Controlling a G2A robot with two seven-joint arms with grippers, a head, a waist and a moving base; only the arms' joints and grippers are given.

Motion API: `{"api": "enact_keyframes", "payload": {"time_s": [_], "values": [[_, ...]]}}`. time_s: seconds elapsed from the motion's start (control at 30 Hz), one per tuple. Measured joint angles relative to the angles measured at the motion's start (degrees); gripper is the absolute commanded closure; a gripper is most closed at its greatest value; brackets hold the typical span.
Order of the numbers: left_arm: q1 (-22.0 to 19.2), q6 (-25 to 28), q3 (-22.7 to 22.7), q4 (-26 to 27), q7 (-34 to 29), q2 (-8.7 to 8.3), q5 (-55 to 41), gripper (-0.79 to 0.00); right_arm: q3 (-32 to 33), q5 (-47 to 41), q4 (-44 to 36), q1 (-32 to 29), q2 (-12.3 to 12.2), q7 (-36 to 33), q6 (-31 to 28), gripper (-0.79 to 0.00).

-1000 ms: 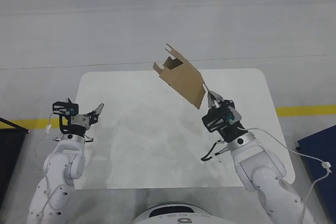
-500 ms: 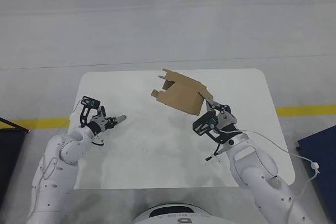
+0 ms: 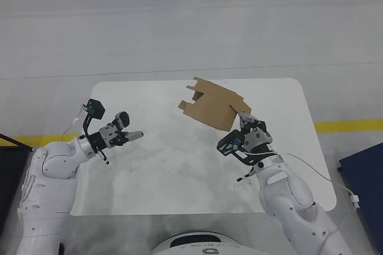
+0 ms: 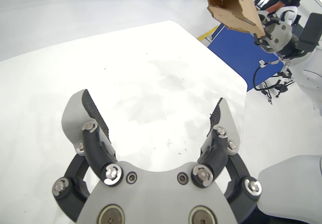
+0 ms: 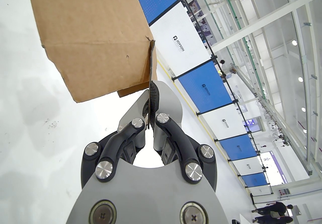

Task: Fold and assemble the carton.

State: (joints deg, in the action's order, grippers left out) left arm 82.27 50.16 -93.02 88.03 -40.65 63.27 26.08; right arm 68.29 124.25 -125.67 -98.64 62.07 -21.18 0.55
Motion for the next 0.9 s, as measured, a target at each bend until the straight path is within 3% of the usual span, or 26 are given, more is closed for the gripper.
{"api": "enact_keyframes", "payload": {"time_s": [0.17,0.27,0.33,0.4,0.47,0.6,0.7,0.8,0.83,0.9], "values": [[0.95,-0.87,3.05,0.5,-2.67,-0.01,-0.26,-0.785,0.11,0.73,0.32,0.2,-0.03,0.14,-0.38,0.0],[-0.49,-2.89,10.3,-2.45,-13.49,-0.73,-10.45,-0.785,0.03,3.92,0.32,0.53,0.05,1.79,-0.27,0.0],[-5.29,-10.74,12.23,-4.26,-27.44,-1.91,-24.91,-0.785,0.64,3.9,0.2,0.43,0.04,3.85,0.8,0.0],[-8.97,-23.06,11.9,-7.62,-40.08,-2.74,-43.38,-0.785,1.1,7.55,0.05,-0.05,-0.03,5.61,2.13,0.0],[-10.38,-31.9,14.66,-8.66,-46.13,-3.47,-58.42,-0.785,1.07,10.93,-0.12,-0.72,-0.05,7.16,3.53,0.0],[-12.56,-44.83,21.72,-8.68,-47.41,-5.62,-84.96,-0.785,1.36,16.45,-0.5,-2.25,-0.16,10.72,5.68,0.0],[-13.97,-49.64,24.13,-9.21,-47.33,-6.88,-94.94,-0.785,1.6,20.07,-0.51,-3.33,-0.22,11.94,6.02,0.0],[-15.83,-48.44,26.29,-11.7,-47.34,-7.72,-95.4,-0.785,1.46,21.25,-0.47,-3.95,-0.19,12.86,5.04,0.0],[-16.54,-47.37,27.0,-12.63,-47.34,-7.9,-94.69,-0.751,1.46,21.16,-0.47,-4.05,-0.18,13.33,4.73,0.0],[-18.71,-43.43,28.71,-16.02,-47.35,-8.3,-90.67,-0.579,1.62,20.82,-0.47,-4.34,-0.16,14.33,4.21,0.0]]}}
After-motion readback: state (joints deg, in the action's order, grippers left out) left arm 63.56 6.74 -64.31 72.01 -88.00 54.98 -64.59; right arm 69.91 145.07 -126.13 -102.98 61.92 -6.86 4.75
